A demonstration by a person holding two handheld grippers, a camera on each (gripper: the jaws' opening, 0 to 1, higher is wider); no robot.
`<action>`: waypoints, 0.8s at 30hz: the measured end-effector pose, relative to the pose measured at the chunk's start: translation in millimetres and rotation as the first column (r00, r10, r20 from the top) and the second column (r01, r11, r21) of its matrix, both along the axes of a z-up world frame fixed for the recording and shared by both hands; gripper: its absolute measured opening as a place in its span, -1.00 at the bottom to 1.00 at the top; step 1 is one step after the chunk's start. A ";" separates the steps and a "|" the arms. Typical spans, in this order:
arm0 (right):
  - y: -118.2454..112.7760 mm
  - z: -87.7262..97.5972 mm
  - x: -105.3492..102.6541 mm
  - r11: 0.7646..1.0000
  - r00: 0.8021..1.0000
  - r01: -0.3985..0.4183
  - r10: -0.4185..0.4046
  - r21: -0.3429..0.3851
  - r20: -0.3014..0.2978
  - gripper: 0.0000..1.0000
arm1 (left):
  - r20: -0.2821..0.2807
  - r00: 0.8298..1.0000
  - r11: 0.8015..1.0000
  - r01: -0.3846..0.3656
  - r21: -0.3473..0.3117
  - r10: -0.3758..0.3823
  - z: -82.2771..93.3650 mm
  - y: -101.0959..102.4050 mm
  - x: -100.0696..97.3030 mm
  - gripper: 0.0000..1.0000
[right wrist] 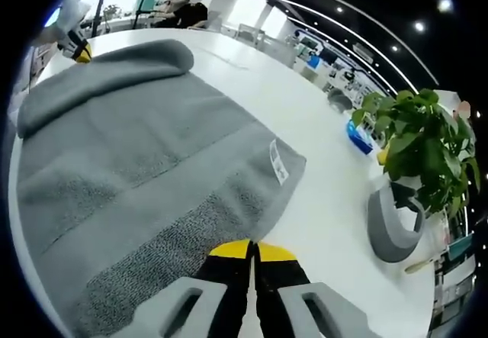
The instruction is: Open the folded towel by lifting each exposed corner and separating the folded layers until the towel lies flat within the target outline without major curled edges
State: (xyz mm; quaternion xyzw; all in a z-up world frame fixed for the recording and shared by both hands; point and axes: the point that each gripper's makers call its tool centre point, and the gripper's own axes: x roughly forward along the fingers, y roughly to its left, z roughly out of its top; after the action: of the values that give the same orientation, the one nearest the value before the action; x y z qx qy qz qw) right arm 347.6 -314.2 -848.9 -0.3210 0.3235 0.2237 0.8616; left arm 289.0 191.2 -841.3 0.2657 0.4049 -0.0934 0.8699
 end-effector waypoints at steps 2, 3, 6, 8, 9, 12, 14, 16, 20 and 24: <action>0.1 0.2 -0.2 1.000 1.000 -0.004 0.004 -0.005 0.000 -1.00 | -0.007 1.000 1.000 -0.002 0.009 0.002 -0.7 5.6 -0.8 -0.96; 0.1 0.3 -0.3 1.000 1.000 -0.003 0.003 -0.004 0.000 -1.00 | -0.012 1.000 1.000 -0.008 0.011 0.008 -0.7 8.6 -1.8 -0.96; -0.3 0.1 0.0 1.000 1.000 0.003 -0.003 0.006 -0.001 -1.00 | -0.014 1.000 1.000 -0.026 -0.003 0.026 -0.7 14.5 -3.1 -0.96; -0.2 0.4 -0.1 1.000 1.000 0.008 -0.008 0.013 -0.001 -1.00 | -0.015 1.000 0.999 -0.023 -0.028 0.022 -0.4 12.8 -4.3 -0.95; 0.0 0.6 -0.3 1.000 1.000 0.007 -0.007 0.013 -0.001 -1.00 | -0.016 1.000 0.999 -0.018 -0.030 0.017 -0.4 13.0 -4.6 -0.95; 0.1 0.3 -0.3 1.000 1.000 0.003 -0.003 0.005 0.000 -1.00 | -0.026 1.000 1.000 -0.004 0.004 0.004 -1.6 17.4 -4.7 -0.95; 0.0 0.2 -0.3 1.000 1.000 0.005 -0.005 0.007 0.001 -1.00 | -0.035 0.999 0.997 0.022 0.077 -0.020 -1.2 23.4 -4.5 -0.95; -0.1 0.6 -0.7 1.000 1.000 0.007 -0.007 0.014 0.000 -1.00 | -0.032 0.999 0.997 0.031 0.063 -0.029 -1.0 20.1 -5.3 -0.95; -0.1 0.3 -0.4 1.000 1.000 0.006 -0.006 0.013 0.001 -1.00 | -0.029 0.999 0.998 0.029 0.064 -0.028 -1.5 25.7 -5.0 -0.95; -0.4 0.0 -0.1 1.000 1.000 0.010 -0.010 0.020 -0.001 -1.00 | -0.032 0.999 0.998 0.012 0.056 -0.010 -0.4 31.8 -6.0 -0.95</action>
State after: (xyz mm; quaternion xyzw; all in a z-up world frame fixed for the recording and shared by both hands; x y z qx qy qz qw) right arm 347.5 -314.6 -848.9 -0.3108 0.3233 0.2226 0.8656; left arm 283.0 223.0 -841.7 0.2908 0.4198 -0.0910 0.8550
